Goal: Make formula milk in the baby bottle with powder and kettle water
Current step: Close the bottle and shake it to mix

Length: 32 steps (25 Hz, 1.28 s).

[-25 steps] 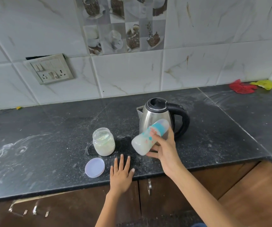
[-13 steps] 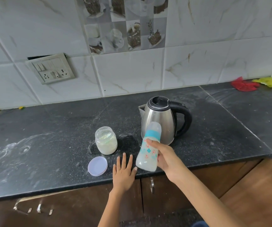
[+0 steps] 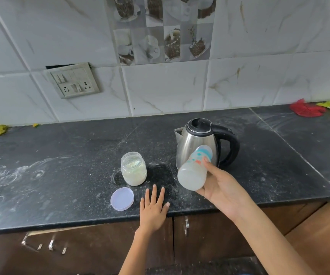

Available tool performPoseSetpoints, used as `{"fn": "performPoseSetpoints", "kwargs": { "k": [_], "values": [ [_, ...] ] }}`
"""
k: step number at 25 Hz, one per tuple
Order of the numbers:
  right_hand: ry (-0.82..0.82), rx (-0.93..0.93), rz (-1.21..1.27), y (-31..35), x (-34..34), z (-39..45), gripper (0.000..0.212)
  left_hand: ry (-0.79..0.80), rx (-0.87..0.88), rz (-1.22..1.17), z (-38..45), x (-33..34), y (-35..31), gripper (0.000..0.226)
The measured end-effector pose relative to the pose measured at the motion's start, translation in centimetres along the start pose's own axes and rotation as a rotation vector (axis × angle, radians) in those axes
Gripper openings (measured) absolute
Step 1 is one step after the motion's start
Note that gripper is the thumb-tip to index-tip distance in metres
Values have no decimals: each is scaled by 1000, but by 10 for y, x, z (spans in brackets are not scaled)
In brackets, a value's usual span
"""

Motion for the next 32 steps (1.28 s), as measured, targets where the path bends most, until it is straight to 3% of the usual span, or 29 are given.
{"fn": "performPoseSetpoints", "kwargs": {
  "k": [4,11,14,19,23,25,28,32],
  "values": [
    [-99,-81,-119,9,-4,-2,56,-5,0,4,0,-1,0,57],
    [41,-35,25,12,5,-3,51,4,-2,6,0,-1,0,57],
    [20,-11,23,10,5,0,50,6,-1,8,0,-1,0,57],
    [-82,-161,-83,18,-2,8,80,1,-3,12,-1,-1,-1,58],
    [6,-175,-358,-18,6,-2,98,14,-17,36,0,0,0,57],
    [0,-249,-375,-11,5,7,97,11,-16,24,0,0,0,57],
    [-98,-338,-202,3,-1,15,91,-1,-12,11,0,-2,-1,58],
    [27,-237,-419,-28,9,7,96,3,-28,9,-3,-2,0,58]
  ]
}}
Point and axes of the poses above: each hand's wrist, its own z-axis towards the middle knuckle, its own x-axis out of the palm, y = z × x, the point moved 7 cm from there along z, towards the middle knuckle, and after that the axes turned 5 degrees about z, right-handed, at the moved point
